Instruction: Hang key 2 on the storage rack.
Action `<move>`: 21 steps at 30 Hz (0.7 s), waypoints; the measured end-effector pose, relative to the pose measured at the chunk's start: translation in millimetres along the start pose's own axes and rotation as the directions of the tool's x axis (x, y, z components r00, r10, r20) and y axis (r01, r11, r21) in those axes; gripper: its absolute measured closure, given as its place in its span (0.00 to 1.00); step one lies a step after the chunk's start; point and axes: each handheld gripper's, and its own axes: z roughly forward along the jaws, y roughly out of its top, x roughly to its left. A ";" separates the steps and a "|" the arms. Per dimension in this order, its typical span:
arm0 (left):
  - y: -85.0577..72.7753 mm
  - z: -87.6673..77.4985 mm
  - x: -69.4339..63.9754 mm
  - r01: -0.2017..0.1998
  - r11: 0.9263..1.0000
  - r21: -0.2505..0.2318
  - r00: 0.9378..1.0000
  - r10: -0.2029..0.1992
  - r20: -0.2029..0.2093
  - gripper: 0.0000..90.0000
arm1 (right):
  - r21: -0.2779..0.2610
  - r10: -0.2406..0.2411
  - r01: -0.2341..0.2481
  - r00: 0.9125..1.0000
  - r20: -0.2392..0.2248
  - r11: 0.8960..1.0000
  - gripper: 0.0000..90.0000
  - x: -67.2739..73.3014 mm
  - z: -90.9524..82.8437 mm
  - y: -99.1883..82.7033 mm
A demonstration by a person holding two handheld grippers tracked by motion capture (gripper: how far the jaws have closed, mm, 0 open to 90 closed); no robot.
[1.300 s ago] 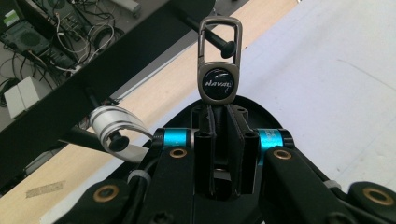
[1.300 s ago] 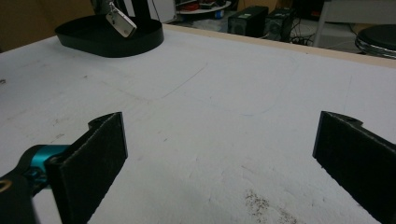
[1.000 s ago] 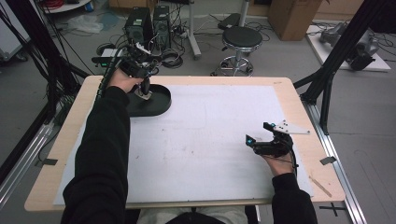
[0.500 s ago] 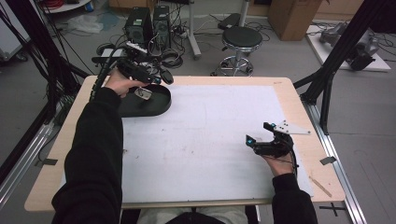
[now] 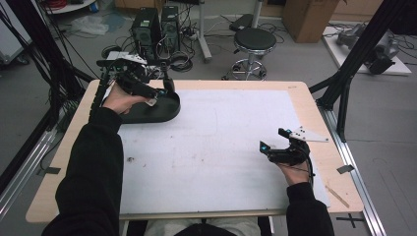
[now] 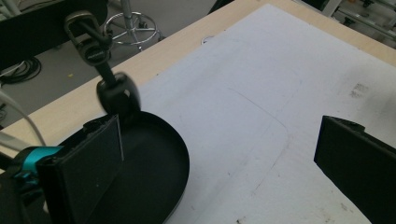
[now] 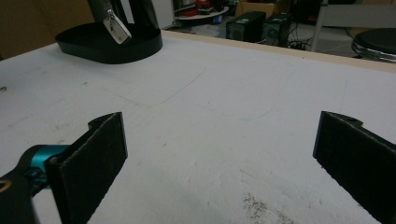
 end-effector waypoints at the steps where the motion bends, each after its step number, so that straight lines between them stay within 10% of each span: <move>1: -1.2 -1.1 -0.8 0.000 1.000 -0.004 1.000 0.000 -0.005 0.02 | 0.001 0.001 -0.001 1.000 -0.001 1.000 0.02 0.0 0.0 0.0; 21: -39.3 -28.2 -23.0 -0.077 0.994 -0.074 0.996 0.073 -0.056 0.02 | 0.010 -0.006 0.006 1.000 0.003 1.000 0.02 1.1 1.0 -0.4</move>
